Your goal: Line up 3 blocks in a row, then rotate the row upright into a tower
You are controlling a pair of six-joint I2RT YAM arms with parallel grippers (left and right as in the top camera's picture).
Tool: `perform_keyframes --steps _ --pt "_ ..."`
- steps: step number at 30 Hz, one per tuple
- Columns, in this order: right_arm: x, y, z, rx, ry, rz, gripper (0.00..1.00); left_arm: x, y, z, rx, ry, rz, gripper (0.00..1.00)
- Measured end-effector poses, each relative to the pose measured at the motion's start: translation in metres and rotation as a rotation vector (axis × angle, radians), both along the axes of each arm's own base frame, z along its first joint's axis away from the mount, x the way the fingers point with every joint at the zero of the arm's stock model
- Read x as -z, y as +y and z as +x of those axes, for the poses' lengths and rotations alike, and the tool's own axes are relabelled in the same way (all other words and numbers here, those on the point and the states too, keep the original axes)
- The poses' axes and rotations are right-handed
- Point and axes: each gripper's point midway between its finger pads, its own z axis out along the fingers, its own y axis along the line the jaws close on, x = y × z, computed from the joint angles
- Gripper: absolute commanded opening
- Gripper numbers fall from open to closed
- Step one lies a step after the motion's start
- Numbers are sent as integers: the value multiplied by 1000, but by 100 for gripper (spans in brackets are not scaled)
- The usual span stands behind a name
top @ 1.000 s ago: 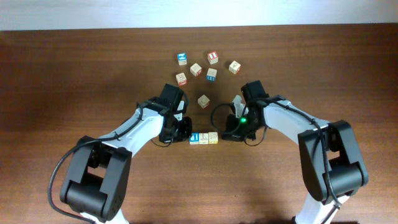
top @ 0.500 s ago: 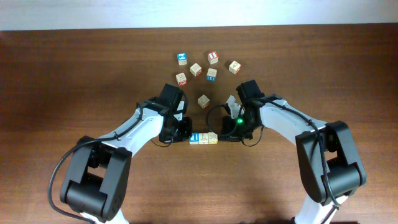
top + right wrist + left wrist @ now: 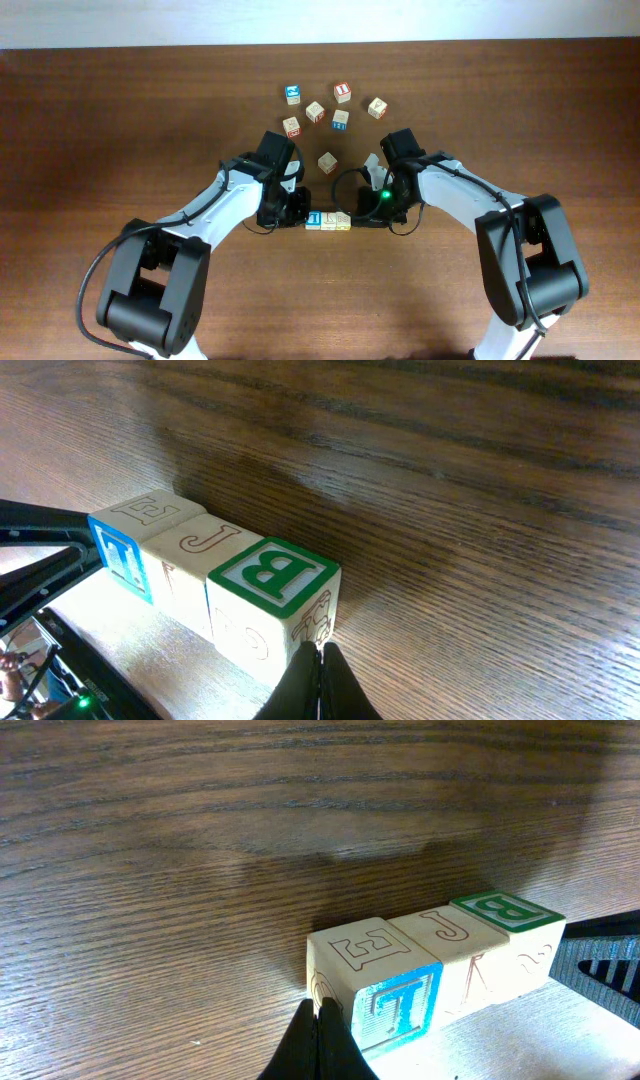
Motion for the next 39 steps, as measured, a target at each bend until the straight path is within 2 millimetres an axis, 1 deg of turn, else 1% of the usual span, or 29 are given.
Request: perform_keyframes --steps 6,15,17,22,25,35,39 --pt "0 0 -1 22 21 -4 4 0 0 0 0 0 0 0" --pt "0 2 -2 3 9 -2 4 0 1 1 -1 -4 8 0" --pt "0 5 -3 -9 2 -7 4 1 3 2 -3 -8 19 0" --pt "-6 18 -1 -47 -33 -27 4 3 14 6 -26 -21 60 0" --pt "-11 22 5 -55 -57 -30 4 4 17 7 -29 -25 75 0" --pt "-27 42 13 -105 -128 -66 4 8 32 10 -45 -38 147 0" --pt "-27 46 11 -111 -135 -79 4 8 35 11 -48 -42 164 0"
